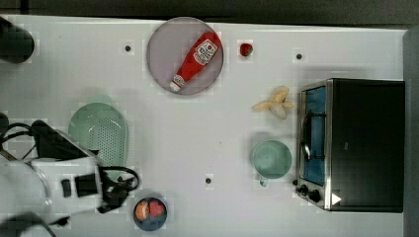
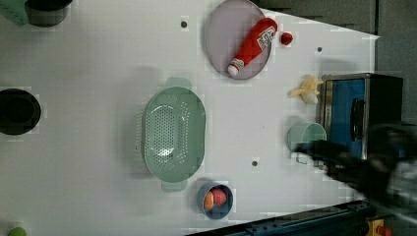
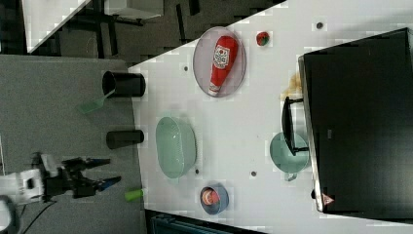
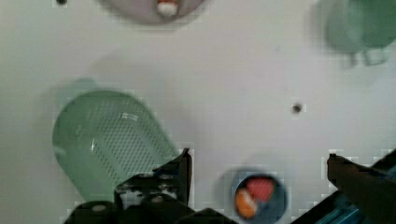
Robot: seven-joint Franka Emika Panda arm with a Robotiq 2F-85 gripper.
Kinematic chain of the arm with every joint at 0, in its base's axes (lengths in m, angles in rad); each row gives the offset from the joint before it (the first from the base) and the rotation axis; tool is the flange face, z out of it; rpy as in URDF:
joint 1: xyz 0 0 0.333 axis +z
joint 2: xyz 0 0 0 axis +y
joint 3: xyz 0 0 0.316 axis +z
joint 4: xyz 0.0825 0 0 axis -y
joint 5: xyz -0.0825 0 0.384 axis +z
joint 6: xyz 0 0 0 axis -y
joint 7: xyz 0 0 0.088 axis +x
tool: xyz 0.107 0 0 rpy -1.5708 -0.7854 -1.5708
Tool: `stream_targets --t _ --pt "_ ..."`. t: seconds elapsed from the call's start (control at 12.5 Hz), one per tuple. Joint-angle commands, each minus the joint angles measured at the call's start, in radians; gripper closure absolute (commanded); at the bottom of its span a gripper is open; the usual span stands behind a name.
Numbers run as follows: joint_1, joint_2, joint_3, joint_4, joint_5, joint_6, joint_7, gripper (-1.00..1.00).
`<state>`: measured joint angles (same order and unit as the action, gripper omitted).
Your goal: Drag strainer left to right.
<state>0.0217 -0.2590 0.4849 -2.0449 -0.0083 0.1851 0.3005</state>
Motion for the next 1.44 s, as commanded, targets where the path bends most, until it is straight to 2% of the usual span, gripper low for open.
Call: stream_targets --t 0.08,0.32,0.56,0.88,1.2,1.44 --pt "-0.002 0.073 0.060 -0.021 0.004 0.074 0.315 -1.00" --pt "-0.002 0.212 0.129 -0.084 0.001 0.270 0.641 -1.00" --pt "-0.001 0.351 0.151 -0.162 -0.004 0.505 0.882 -1.00" --pt "-0.001 0.525 0.145 -0.217 -0.055 0.731 1.041 -1.00" --pt "0.007 0.666 0.119 -0.214 -0.155 0.842 1.167 -1.00" --pt "0.035 0.737 0.053 -0.212 -0.225 0.910 1.170 -1.00"
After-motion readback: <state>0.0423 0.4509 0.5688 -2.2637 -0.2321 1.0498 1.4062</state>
